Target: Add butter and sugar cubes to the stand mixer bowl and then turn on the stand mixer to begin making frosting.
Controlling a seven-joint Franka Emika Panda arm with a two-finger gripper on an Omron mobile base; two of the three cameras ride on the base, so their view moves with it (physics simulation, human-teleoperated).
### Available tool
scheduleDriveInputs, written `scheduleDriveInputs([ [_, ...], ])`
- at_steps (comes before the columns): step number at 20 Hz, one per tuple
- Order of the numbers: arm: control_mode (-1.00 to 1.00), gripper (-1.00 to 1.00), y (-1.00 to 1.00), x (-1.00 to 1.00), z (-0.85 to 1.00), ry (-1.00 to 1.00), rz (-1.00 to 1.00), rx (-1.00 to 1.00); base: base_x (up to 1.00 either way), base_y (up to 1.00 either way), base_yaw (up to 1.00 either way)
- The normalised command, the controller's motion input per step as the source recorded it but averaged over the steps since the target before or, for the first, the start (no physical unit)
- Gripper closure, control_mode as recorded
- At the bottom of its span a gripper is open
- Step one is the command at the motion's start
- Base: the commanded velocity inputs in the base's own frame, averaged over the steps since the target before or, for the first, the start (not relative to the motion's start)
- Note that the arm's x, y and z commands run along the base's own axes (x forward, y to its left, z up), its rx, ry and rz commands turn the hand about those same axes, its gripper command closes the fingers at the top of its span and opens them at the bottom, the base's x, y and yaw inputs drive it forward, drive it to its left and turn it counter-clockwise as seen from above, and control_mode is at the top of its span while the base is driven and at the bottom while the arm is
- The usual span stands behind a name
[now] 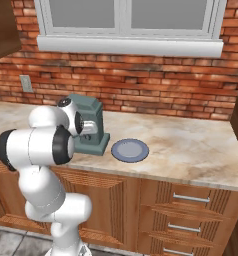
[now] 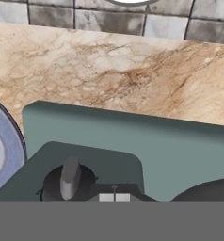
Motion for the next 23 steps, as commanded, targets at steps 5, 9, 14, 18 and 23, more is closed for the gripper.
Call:
scheduleDriveInputs([
  [5, -1.0, 1.0, -0.63, 0.03, 0.0, 0.0, 0.0, -0.06, 0.0, 0.0, 0.0],
  [9, -1.0, 1.0, -0.74, 0.03, 0.0, 0.0, 0.0, -0.08, 0.0, 0.0, 0.0],
  [14, -1.0, 1.0, -0.79, 0.01, -0.02, 0.0, 0.0, -0.09, 0.0, 0.0, 0.0],
  [18, -1.0, 1.0, -0.72, 0.0, -0.18, 0.0, 0.0, -0.09, 0.0, 0.0, 0.0],
  [23, -1.0, 1.0, -0.53, 0.0, -0.21, 0.01, 0.0, -0.03, 0.0, 0.0, 0.0],
])
